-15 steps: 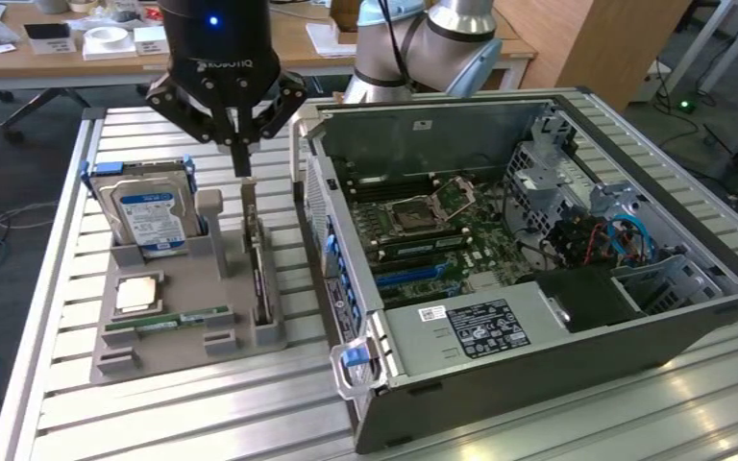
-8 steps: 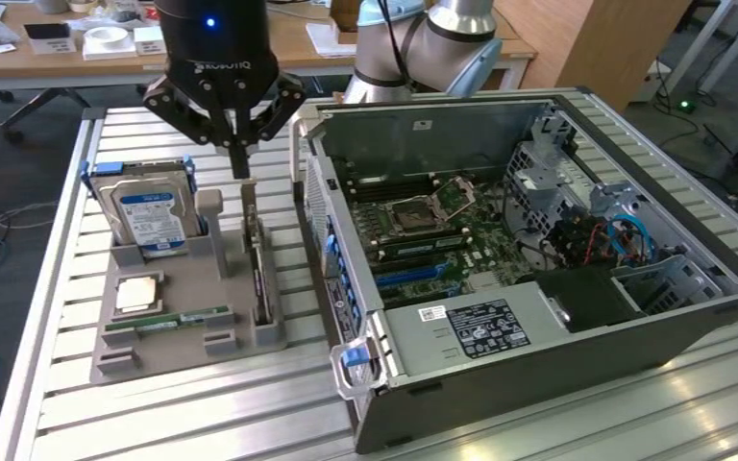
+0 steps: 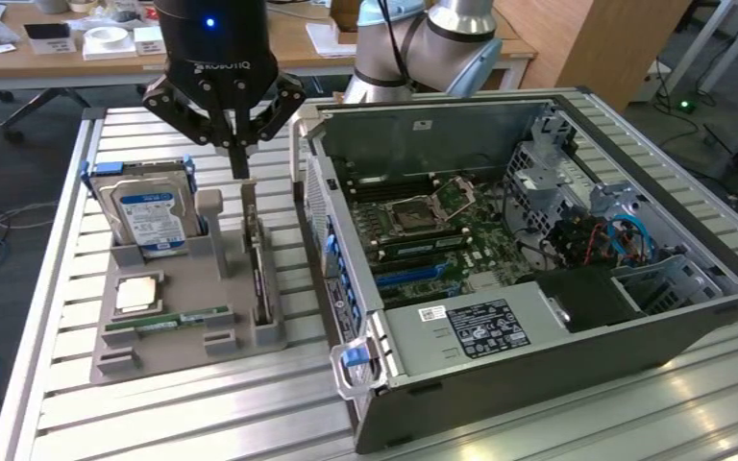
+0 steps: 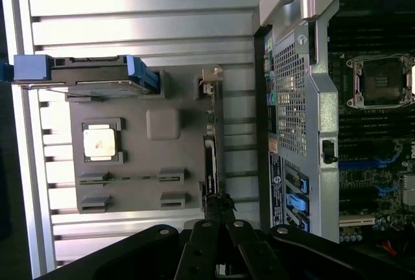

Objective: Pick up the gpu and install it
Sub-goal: 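Pick up the gpu and move the gpu toward the slot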

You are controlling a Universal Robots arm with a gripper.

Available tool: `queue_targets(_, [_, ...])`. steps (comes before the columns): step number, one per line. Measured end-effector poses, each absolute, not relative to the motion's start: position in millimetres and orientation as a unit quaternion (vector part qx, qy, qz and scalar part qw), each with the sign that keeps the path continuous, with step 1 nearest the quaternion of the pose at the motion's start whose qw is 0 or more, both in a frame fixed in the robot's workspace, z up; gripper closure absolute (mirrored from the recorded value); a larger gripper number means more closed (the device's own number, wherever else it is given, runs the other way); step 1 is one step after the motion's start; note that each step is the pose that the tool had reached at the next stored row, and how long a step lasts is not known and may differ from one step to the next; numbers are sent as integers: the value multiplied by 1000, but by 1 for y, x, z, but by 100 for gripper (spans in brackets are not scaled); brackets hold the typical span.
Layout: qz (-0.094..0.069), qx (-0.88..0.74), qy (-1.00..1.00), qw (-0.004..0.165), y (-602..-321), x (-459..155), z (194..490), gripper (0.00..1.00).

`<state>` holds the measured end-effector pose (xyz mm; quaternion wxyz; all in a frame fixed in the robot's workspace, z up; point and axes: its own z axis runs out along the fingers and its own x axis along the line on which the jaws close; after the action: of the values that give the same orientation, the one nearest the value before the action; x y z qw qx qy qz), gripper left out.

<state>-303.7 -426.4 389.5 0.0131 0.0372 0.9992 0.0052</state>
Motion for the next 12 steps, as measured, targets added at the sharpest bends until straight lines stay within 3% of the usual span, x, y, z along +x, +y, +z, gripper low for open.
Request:
queue_targets(8, [5,37,999,13,-426,-304,390,89])
queue_targets(10, [5,37,999,13,-426,-304,390,77])
queue_targets(12, [5,37,999,13,-426,-304,390,77])
